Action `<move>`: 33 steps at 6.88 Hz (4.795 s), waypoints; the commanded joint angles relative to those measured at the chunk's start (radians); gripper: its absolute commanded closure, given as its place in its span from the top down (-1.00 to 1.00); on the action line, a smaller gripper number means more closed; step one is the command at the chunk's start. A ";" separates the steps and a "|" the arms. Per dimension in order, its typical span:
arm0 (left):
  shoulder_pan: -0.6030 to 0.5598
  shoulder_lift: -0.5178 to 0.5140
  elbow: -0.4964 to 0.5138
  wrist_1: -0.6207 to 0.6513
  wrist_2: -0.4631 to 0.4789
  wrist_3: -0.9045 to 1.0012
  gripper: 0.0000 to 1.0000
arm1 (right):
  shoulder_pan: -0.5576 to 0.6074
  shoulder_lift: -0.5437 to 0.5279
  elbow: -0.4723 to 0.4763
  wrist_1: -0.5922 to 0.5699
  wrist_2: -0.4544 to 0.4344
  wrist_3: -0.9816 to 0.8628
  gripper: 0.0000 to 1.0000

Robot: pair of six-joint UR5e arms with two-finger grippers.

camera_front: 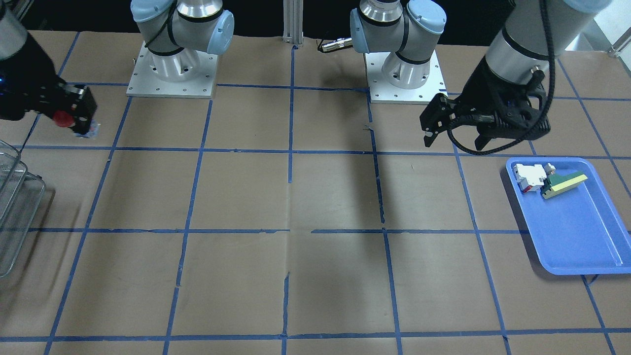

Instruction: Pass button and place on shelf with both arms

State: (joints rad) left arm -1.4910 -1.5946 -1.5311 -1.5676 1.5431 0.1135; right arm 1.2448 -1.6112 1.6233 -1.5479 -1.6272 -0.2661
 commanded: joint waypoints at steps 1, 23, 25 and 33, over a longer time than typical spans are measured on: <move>-0.029 0.024 0.011 -0.047 0.035 -0.025 0.99 | -0.152 0.010 0.007 -0.131 -0.026 -0.323 -0.88; -0.035 -0.045 0.089 -0.127 0.012 -0.144 1.00 | -0.337 0.099 0.006 -0.187 0.018 -0.458 0.98; -0.034 -0.042 0.094 -0.127 0.023 -0.144 1.00 | -0.200 0.003 0.006 -0.031 0.064 -0.226 0.99; -0.034 -0.033 0.098 -0.144 0.028 -0.141 1.00 | 0.337 -0.144 0.118 0.061 0.064 0.369 1.00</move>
State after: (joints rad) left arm -1.5235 -1.6339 -1.4266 -1.7001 1.5700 -0.0282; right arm 1.6017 -1.7430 1.7285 -1.4893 -1.5644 0.0976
